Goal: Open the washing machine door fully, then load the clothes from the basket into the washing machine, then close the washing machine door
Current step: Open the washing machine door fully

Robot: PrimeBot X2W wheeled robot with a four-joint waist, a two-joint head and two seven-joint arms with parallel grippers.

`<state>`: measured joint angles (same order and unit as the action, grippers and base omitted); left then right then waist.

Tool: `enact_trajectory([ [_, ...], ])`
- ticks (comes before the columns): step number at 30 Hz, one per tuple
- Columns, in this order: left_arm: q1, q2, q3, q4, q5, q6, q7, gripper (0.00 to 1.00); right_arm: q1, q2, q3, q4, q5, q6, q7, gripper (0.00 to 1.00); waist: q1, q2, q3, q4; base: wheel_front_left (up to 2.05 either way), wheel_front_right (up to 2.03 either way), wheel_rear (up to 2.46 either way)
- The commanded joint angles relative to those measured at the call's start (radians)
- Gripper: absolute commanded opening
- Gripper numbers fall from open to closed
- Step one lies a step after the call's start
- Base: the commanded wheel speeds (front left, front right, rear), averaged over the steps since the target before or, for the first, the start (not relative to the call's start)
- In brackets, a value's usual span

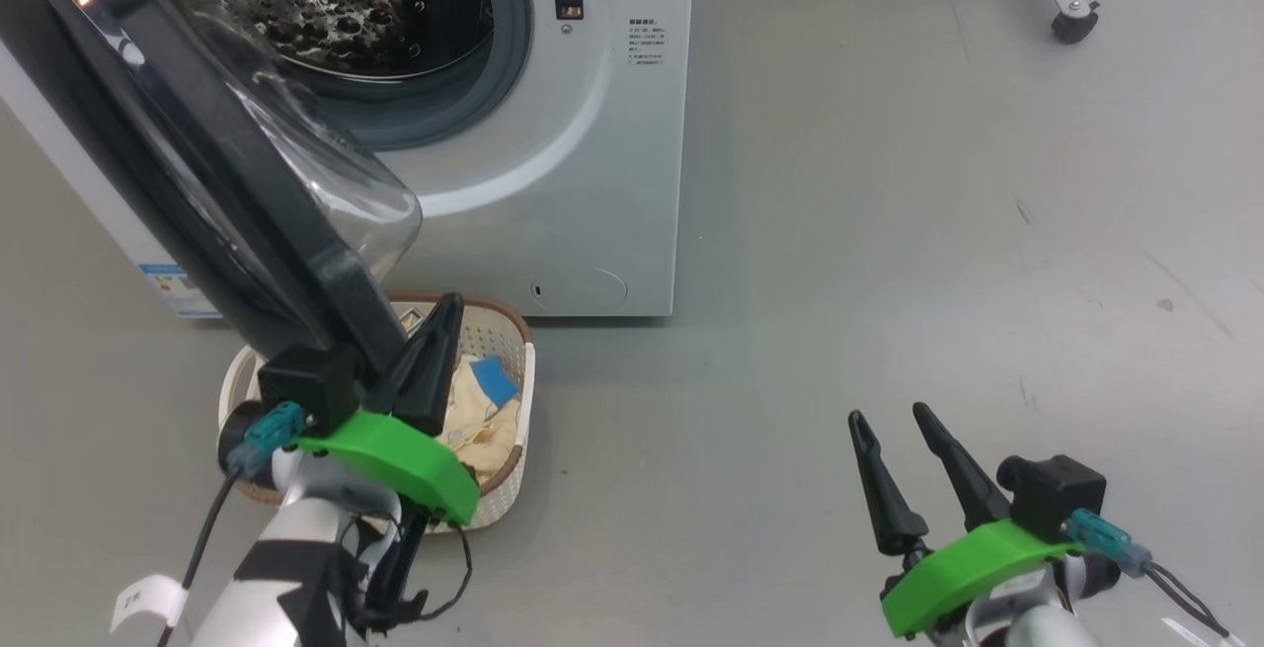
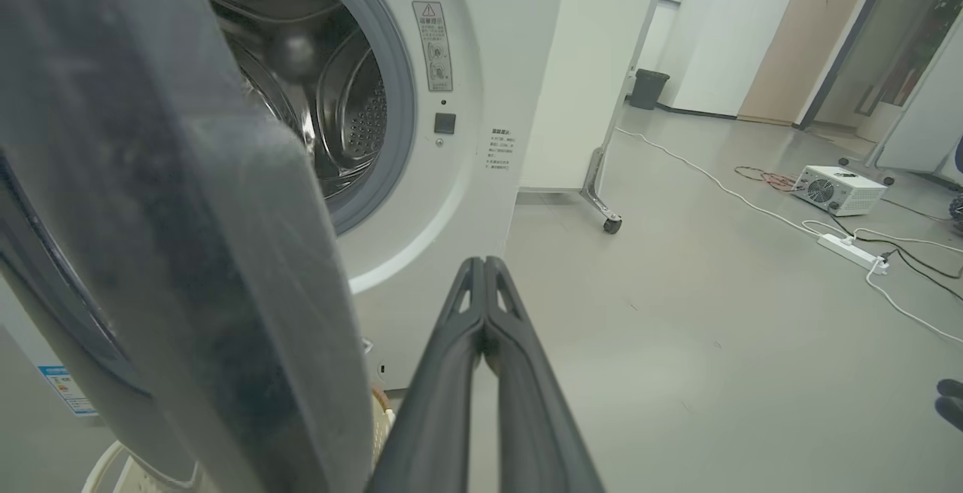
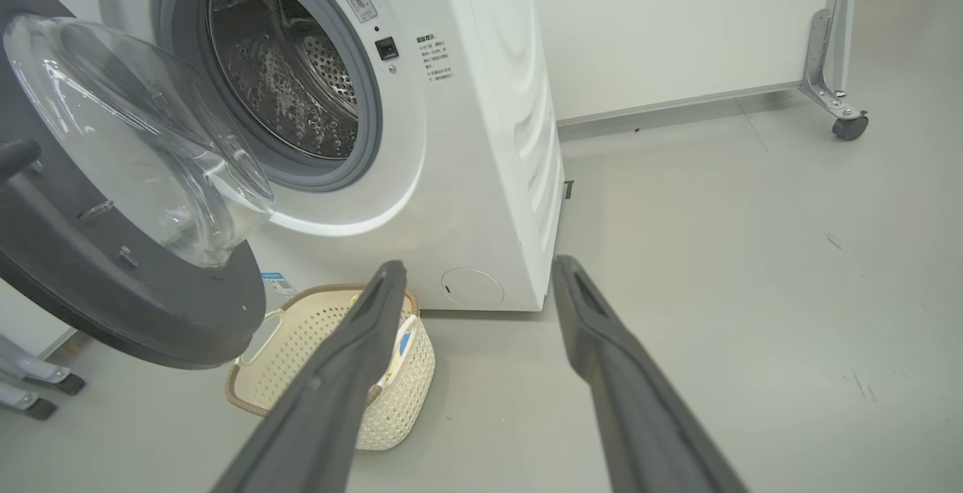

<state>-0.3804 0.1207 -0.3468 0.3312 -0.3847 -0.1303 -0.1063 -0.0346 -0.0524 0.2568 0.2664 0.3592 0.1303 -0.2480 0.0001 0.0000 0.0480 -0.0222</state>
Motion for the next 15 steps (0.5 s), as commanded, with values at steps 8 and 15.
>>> enact_trajectory([
  [8, -0.088, 0.03, 0.059, 0.11, -0.025, 0.0, -0.049, 0.0, -0.05, 0.002, 0.025, -0.019, 0.002, 0.0, -0.014, 1.0, -0.0001, 0.0, -0.002, -0.005, 0.0, 0.0, 0.0],
  [15, -0.105, 0.035, 0.062, 0.154, -0.036, 0.0, -0.078, 0.0, -0.047, 0.002, 0.015, -0.018, -0.001, 0.0, -0.014, 1.0, -0.0001, 0.0, 0.0, 0.01, 0.0, 0.0, 0.0],
])
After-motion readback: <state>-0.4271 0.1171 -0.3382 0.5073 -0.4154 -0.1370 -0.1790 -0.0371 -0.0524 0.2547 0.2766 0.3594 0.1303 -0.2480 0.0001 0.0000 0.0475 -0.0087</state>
